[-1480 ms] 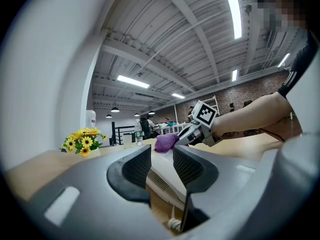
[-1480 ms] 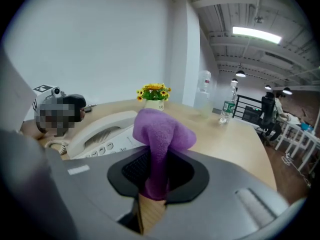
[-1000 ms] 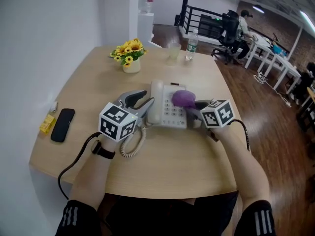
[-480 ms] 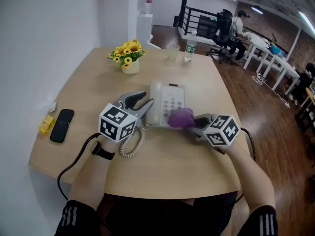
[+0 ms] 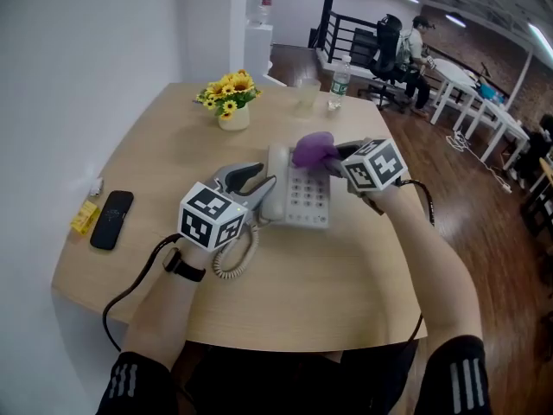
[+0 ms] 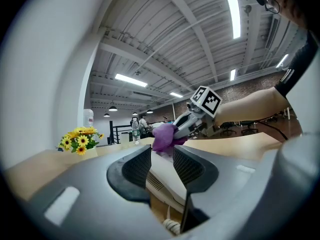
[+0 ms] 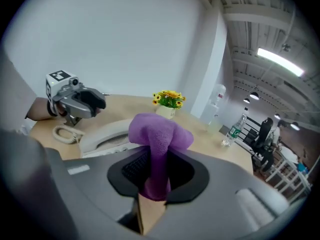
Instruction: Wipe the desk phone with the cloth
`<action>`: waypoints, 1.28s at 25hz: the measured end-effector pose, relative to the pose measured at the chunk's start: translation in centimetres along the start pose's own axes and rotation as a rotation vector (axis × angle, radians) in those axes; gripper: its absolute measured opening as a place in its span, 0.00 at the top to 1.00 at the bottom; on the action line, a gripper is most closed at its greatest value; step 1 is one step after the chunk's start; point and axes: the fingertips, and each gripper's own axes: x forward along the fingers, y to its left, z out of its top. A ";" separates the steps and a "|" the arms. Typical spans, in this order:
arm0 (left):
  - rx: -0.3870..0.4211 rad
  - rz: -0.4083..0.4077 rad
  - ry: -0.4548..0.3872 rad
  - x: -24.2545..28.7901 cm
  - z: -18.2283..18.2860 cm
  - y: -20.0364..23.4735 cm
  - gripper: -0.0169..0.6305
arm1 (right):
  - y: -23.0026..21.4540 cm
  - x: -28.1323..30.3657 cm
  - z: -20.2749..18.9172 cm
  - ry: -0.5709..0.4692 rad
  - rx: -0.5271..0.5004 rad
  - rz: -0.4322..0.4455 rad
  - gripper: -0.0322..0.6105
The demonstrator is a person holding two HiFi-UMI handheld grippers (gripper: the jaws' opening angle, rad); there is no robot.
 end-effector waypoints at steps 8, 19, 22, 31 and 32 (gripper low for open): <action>-0.008 -0.003 0.002 0.1 0.0 0.1 0.77 | 1.3 3.5 -1.7 0.123 -0.043 0.009 0.83; -0.007 0.010 -0.001 -0.2 0.1 0.5 0.77 | 12.4 -2.2 -6.0 0.101 -0.247 0.191 0.83; -0.009 0.016 -0.007 -0.3 0.3 0.6 0.77 | 14.0 -3.2 -6.8 0.121 -0.295 0.230 0.83; -0.009 0.018 -0.005 -0.2 0.2 0.7 0.77 | 6.8 -1.9 0.1 0.017 -0.168 0.134 0.83; -0.009 0.017 -0.005 -0.2 0.1 0.7 0.77 | 5.5 -1.2 1.0 0.014 -0.151 0.105 0.83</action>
